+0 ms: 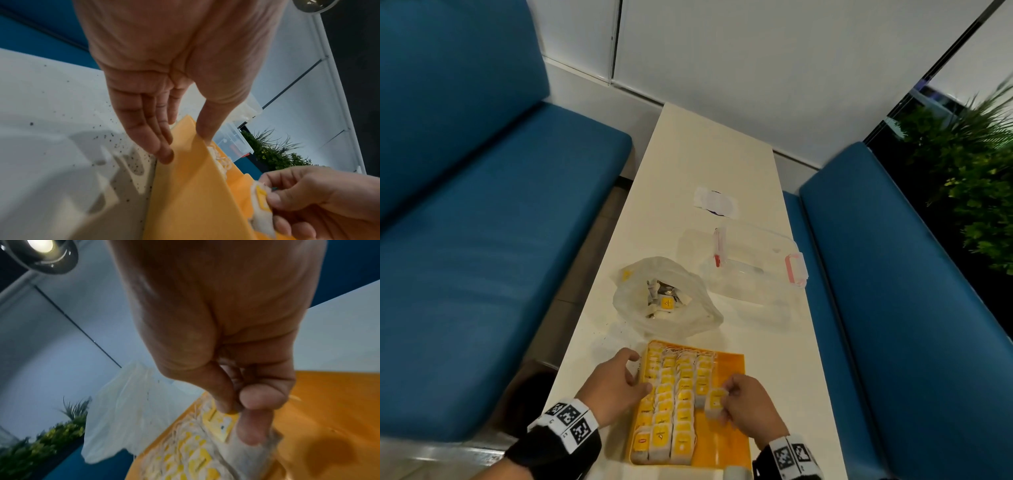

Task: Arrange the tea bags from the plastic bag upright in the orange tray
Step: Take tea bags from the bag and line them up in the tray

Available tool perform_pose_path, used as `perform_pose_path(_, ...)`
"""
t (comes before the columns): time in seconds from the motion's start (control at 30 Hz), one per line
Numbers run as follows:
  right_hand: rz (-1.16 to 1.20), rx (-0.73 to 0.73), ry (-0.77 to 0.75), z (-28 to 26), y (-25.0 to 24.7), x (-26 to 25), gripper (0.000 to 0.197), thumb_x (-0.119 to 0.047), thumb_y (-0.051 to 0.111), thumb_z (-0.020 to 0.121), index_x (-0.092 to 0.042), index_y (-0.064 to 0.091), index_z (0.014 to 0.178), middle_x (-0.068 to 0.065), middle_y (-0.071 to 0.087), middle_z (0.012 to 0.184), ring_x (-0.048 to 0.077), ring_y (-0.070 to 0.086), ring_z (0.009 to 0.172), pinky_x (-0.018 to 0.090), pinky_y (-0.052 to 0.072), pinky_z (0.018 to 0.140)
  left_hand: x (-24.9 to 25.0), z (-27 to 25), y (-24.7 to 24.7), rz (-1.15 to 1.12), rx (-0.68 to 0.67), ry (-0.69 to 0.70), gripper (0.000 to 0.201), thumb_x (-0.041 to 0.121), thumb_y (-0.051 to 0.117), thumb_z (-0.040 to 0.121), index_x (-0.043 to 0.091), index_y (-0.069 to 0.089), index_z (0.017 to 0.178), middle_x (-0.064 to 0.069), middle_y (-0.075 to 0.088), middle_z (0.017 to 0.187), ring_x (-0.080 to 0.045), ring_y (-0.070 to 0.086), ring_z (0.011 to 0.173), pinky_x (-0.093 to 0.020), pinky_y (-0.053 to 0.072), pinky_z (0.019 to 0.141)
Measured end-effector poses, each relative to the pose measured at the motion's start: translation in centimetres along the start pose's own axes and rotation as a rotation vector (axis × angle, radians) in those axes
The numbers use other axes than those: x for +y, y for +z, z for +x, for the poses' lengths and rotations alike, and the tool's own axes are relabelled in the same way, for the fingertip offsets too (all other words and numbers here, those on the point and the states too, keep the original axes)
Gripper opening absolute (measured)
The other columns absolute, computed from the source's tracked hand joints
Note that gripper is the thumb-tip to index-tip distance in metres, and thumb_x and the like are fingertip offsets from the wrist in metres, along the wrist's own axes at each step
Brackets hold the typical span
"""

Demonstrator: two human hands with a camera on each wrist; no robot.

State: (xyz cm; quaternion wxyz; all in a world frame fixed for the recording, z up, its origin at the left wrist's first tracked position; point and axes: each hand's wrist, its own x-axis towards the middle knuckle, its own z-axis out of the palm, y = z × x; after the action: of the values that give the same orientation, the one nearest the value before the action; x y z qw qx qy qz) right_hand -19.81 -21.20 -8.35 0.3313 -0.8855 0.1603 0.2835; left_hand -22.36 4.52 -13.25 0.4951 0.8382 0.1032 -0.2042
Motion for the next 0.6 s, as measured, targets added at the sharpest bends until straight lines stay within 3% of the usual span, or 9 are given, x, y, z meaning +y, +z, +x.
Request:
perform_pose_path(0.13,-0.094,-0.019,0.073,0.9,2.1,0.0,0.023,-0.002,0.044,0.083,-0.022,0.054,0.085,0.008,0.067,0.095,0.018,0.069,0.073,0.024,0.049,0.051,-0.4,0.2,0.5,-0.023,-0.006,-0.006,0.045,0.038,0.073,0.087,0.033,0.051,0.126,0.003,0.067,0.091,-0.010,0.069,0.079,-0.028,0.059,0.080)
perform_pose_path(0.2,-0.086,-0.009,0.101,1.5,2.9,0.2,0.023,-0.001,0.043,0.079,-0.022,0.052,0.084,0.009,0.066,0.100,0.023,0.070,0.084,0.031,0.058,0.063,-0.4,0.1,0.4,-0.029,-0.013,-0.007,0.043,0.038,0.072,0.088,0.034,0.051,0.125,0.004,0.068,0.091,-0.009,0.069,0.079,-0.028,0.059,0.080)
perform_pose_path(0.27,-0.078,-0.016,0.123,1.8,3.3,0.0,0.021,-0.002,0.044,0.078,-0.021,0.051,0.084,0.011,0.068,0.099,0.025,0.070,0.086,0.038,0.060,0.075,-0.4,0.1,0.4,-0.038,-0.016,-0.008,0.042,0.038,0.072,0.089,0.035,0.051,0.125,0.004,0.068,0.091,-0.010,0.070,0.079,-0.028,0.059,0.080)
perform_pose_path(0.43,0.008,-0.016,0.147,1.1,3.7,-1.1,0.017,-0.003,0.048,0.083,-0.019,0.050,0.086,0.012,0.068,0.091,0.019,0.065,0.064,0.026,0.054,0.054,-0.5,0.0,0.3,-0.047,-0.014,-0.002,0.041,0.037,0.072,0.089,0.036,0.051,0.125,0.003,0.067,0.090,-0.010,0.070,0.080,-0.028,0.058,0.081)
perform_pose_path(0.5,0.030,0.007,0.142,1.6,3.9,-0.5,0.015,-0.010,0.050,0.075,-0.018,0.051,0.087,0.012,0.068,0.092,0.024,0.069,0.071,0.031,0.059,0.063,-0.5,0.0,0.3,-0.045,-0.013,0.002,0.042,0.037,0.072,0.089,0.036,0.051,0.125,0.004,0.068,0.090,-0.010,0.070,0.079,-0.027,0.058,0.080)
perform_pose_path(0.57,0.024,0.009,0.130,3.4,4.4,1.5,0.026,-0.017,0.045,0.063,-0.019,0.052,0.088,0.010,0.068,0.094,0.028,0.070,0.086,0.043,0.060,0.078,-0.5,0.0,0.3,-0.035,-0.009,0.002,0.042,0.038,0.072,0.089,0.035,0.051,0.126,0.004,0.068,0.090,-0.010,0.070,0.079,-0.025,0.057,0.079)
perform_pose_path(0.6,0.003,0.008,0.123,3.3,4.4,1.4,0.027,-0.017,0.045,0.062,-0.019,0.051,0.088,0.010,0.068,0.094,0.028,0.070,0.088,0.044,0.060,0.080,-0.4,-0.1,0.3,-0.032,-0.012,-0.001,0.043,0.038,0.072,0.089,0.035,0.052,0.126,0.004,0.068,0.090,-0.010,0.070,0.079,-0.025,0.057,0.079)
